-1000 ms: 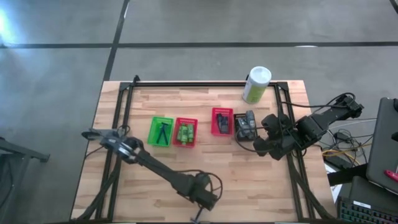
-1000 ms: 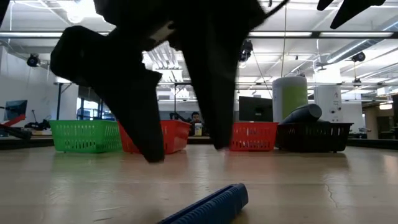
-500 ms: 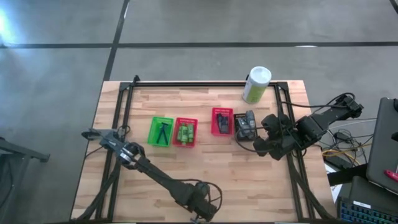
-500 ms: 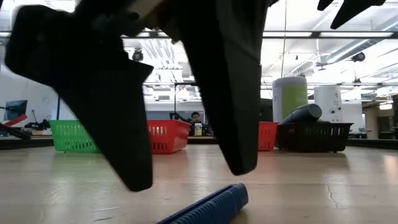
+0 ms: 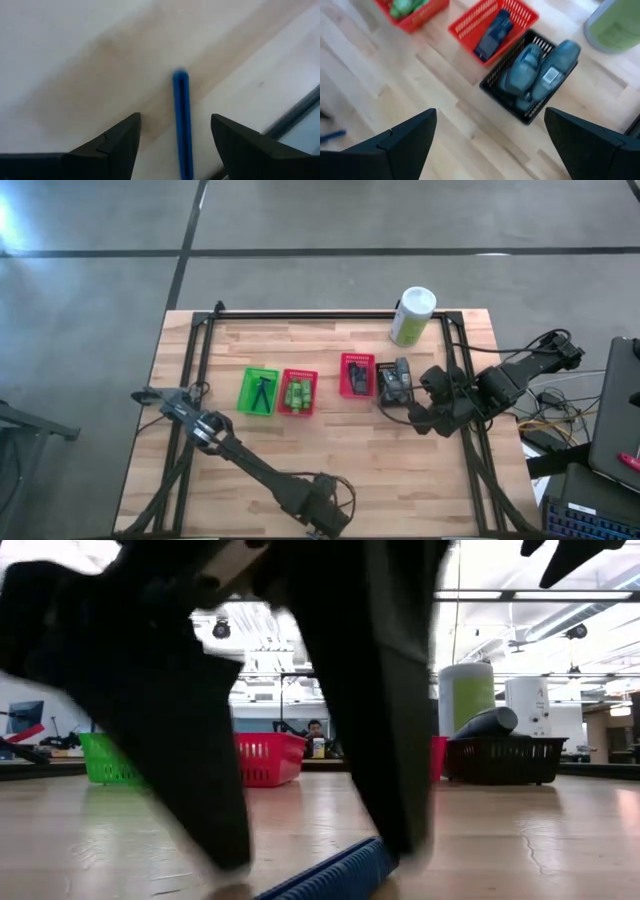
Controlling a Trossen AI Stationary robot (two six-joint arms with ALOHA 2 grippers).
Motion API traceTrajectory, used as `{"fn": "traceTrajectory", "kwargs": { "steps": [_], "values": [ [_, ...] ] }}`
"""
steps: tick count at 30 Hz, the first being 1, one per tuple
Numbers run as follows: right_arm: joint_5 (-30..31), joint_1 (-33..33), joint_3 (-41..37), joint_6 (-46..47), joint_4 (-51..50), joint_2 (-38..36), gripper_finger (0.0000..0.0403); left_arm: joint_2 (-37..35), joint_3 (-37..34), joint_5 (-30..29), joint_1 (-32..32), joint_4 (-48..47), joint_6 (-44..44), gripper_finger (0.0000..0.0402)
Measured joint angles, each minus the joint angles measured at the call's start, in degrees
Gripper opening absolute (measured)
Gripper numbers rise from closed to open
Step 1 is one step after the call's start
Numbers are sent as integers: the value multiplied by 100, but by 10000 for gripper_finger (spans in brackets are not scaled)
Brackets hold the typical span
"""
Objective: Pick & Place Travel size toiletries
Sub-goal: Put the blue razor into the green basket
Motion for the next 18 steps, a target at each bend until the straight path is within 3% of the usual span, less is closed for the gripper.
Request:
{"fn": "traceTrajectory", "kwargs": {
  "steps": [4, 9, 13, 18],
  "values": [
    [-126, 2, 0, -63, -2, 0, 368, -334, 104, -673, -27, -597, -47, 247],
    [-3, -2, 1, -90, -12, 0, 368, -269, 42, -249, 22, -723, 419, 247],
    [43, -2, 1, -88, -13, 0, 368, -302, 70, -371, -32, 119, 1706, 247],
    [45, -2, 0, -74, -28, 0, 368, -326, 311, -469, -18, -177, 2298, 244]
  ]
}}
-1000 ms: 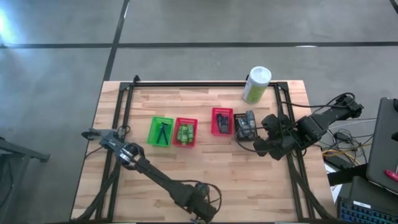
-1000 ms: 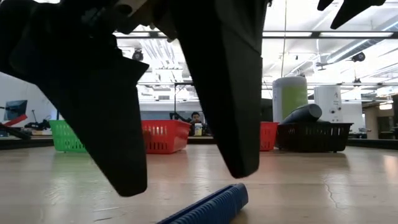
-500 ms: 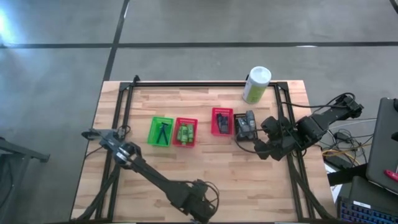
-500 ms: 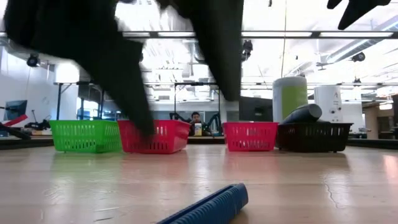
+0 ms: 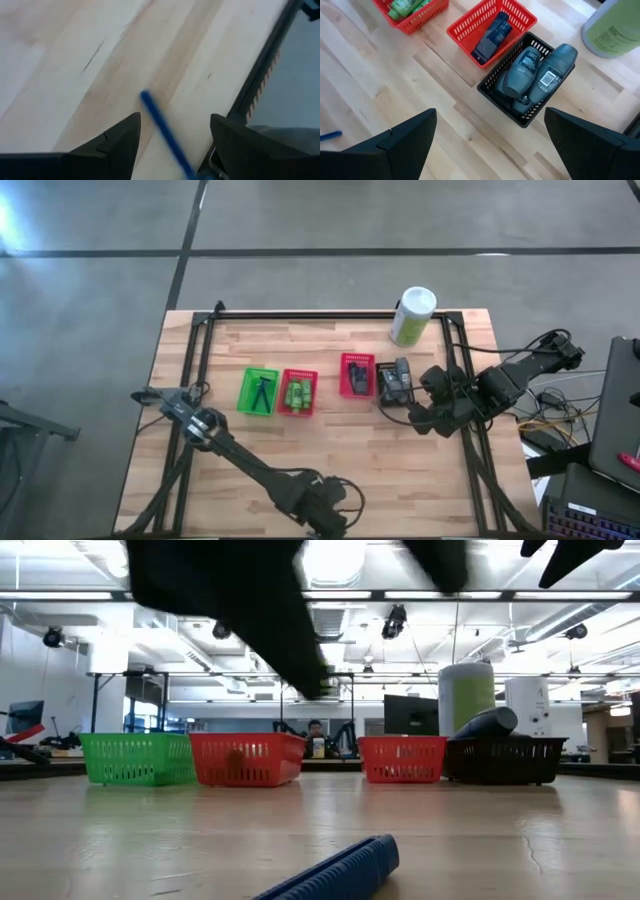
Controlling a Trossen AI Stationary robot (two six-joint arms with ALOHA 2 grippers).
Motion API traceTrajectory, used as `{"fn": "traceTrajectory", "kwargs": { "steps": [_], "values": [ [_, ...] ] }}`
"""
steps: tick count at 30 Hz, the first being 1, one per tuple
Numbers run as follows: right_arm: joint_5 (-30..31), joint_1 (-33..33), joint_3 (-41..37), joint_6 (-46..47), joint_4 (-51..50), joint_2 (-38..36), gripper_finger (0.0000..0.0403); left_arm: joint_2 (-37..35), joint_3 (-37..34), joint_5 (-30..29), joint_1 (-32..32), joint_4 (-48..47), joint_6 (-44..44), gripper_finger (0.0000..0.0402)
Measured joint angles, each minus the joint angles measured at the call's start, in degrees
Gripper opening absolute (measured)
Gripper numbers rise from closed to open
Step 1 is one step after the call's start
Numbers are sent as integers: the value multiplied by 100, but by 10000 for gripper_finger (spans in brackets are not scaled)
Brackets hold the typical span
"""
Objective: Pick & Place Travel size toiletries
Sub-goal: Put the blue razor into the green basket
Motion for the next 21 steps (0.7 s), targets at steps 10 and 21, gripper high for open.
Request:
{"fn": "traceTrajectory", "kwargs": {
  "steps": [10, 21],
  "values": [
    [151, 0, -6, -13, -9, 0, 368, 13, -834, 1747, 252, 1463, 35, 177],
    [150, -4, -9, -169, -24, 0, 368, -18, -485, 763, 261, 619, -1023, 159]
  ]
}}
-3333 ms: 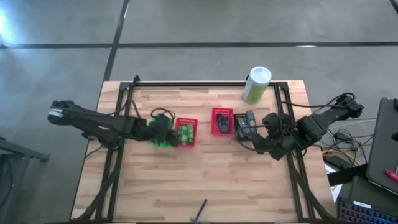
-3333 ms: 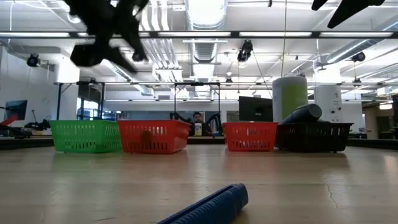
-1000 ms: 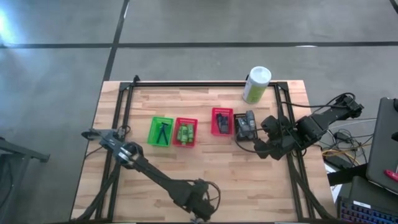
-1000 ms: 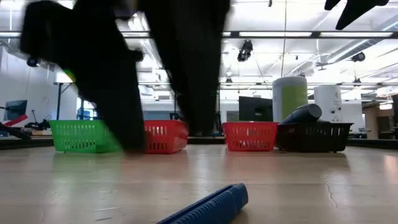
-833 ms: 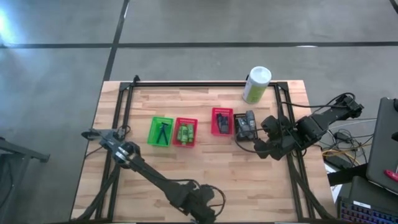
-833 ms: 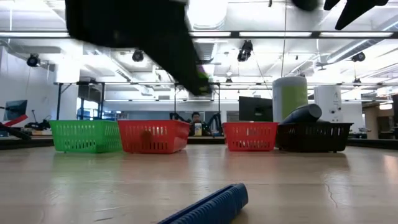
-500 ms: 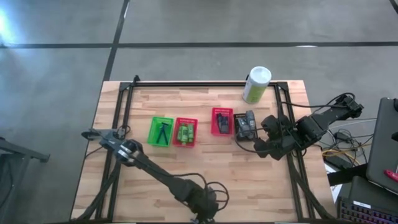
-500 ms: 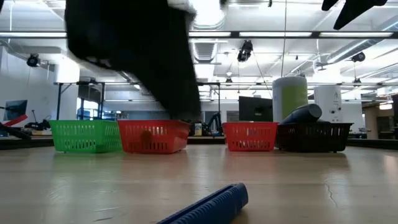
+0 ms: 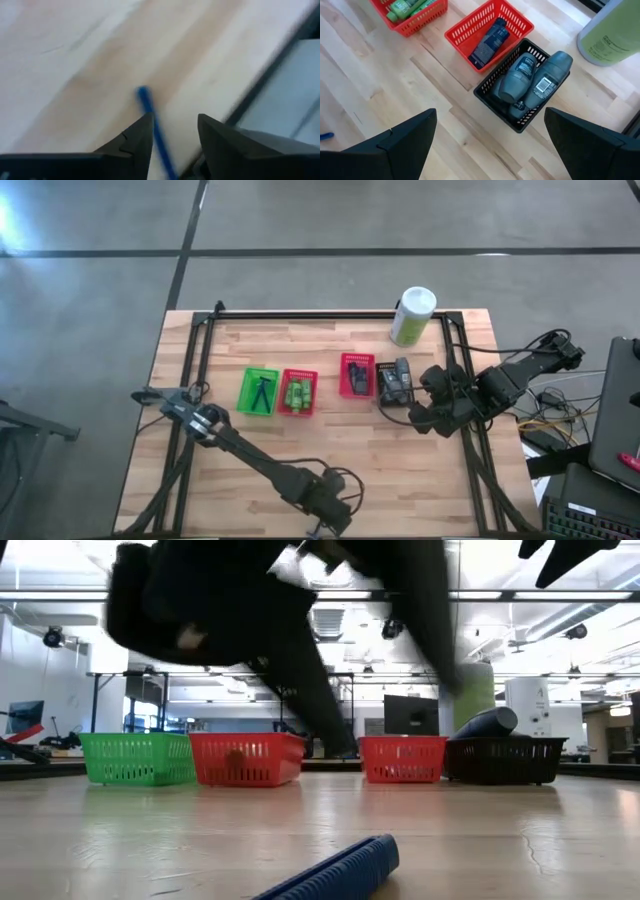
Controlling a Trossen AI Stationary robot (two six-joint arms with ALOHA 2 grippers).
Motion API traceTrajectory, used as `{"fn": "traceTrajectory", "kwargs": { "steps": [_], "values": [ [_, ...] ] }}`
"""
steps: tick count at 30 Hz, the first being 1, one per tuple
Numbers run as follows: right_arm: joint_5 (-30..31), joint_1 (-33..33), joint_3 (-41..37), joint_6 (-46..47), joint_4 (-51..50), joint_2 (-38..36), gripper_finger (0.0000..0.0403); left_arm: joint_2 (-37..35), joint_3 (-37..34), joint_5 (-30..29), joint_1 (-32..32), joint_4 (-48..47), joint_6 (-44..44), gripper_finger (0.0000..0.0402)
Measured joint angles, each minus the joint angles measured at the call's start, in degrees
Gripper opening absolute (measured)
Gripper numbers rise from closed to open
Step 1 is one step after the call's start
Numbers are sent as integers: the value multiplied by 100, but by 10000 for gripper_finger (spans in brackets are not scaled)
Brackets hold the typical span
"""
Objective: Pick & Place Travel size toiletries
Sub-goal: Put the blue razor into the green basket
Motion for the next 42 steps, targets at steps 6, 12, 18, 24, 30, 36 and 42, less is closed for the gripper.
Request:
{"fn": "traceTrajectory", "kwargs": {
  "steps": [6, 12, 18, 24, 30, 36, 42],
  "values": [
    [170, 0, 0, -27, -2, 0, 368, 9, -40, -4, 0, -69, -319, 196],
    [242, 2, 0, -48, -2, 0, 368, 231, -42, 56, 0, -135, -238, 234],
    [286, 7, 0, -42, -17, 0, 368, 330, -32, 286, 0, -408, -379, 238],
    [305, 4, 0, -29, -24, 0, 368, 330, -24, 286, 0, -929, -235, 238],
    [387, 0, 0, 3, -26, 0, 368, 352, 106, 260, 1, -1489, 142, 235],
    [453, -22, -2, 20, -24, 0, 368, 352, 111, 379, 79, -2763, 506, 226],
    [453, -22, -13, 102, -24, 0, 368, 41, 140, -77, 94, -2838, 349, 212]
  ]
}}
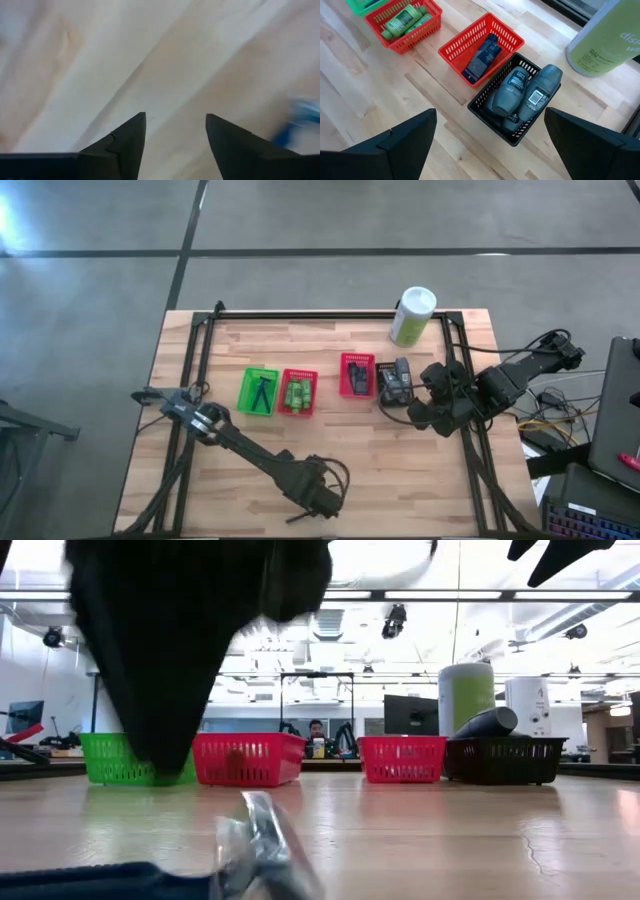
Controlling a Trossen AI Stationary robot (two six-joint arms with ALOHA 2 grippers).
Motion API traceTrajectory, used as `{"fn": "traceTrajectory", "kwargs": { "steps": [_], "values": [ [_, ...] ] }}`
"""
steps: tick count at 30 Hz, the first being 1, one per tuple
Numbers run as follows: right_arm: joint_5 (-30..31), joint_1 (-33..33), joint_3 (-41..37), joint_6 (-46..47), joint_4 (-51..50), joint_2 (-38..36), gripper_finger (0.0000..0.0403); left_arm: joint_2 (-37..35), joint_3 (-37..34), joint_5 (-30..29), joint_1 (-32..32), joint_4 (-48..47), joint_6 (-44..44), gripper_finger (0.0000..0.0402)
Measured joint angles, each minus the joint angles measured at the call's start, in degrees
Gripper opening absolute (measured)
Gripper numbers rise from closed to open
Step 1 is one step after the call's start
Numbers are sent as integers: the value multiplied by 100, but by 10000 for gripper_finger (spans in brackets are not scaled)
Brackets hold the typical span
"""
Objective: Pick & Place Travel size toiletries
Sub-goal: Put the blue razor into the green basket
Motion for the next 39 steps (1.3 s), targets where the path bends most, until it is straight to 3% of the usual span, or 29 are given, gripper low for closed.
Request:
{"fn": "traceTrajectory", "kwargs": {
  "steps": [5, 9, 14, 18, 21, 28, 30, 33, 39],
  "values": [
    [0, 0, -38, 52, 0, 0, 368, -463, 28, -211, -92, 510, 1435, 205],
    [-4, 0, -60, 69, 0, 0, 368, -597, 17, 91, -258, 1123, 1710, 204],
    [-7, 0, -74, 71, -2, 0, 368, -461, -201, 689, -316, 1782, 694, 205],
    [-11, 0, -143, 72, 2, 0, 368, -417, -509, 724, -271, 1655, -477, 206],
    [-15, 0, -212, 142, 9, 0, 368, -417, -551, 676, -269, 1638, -580, 204],
    [-132, 0, -311, 220, 8, -2, 368, -417, -551, 710, -180, 1279, -1999, 204],
    [-200, 0, -311, 215, 7, -2, 368, -417, -551, 728, -202, 1439, -1965, 204],
    [-216, 0, -284, 171, 11, -5, 368, -417, -375, 447, -366, 1763, -194, 204],
    [-209, -4, -276, 28, 20, -101, 368, -448, -186, 123, -556, 1769, 5653, 203]
  ]
}}
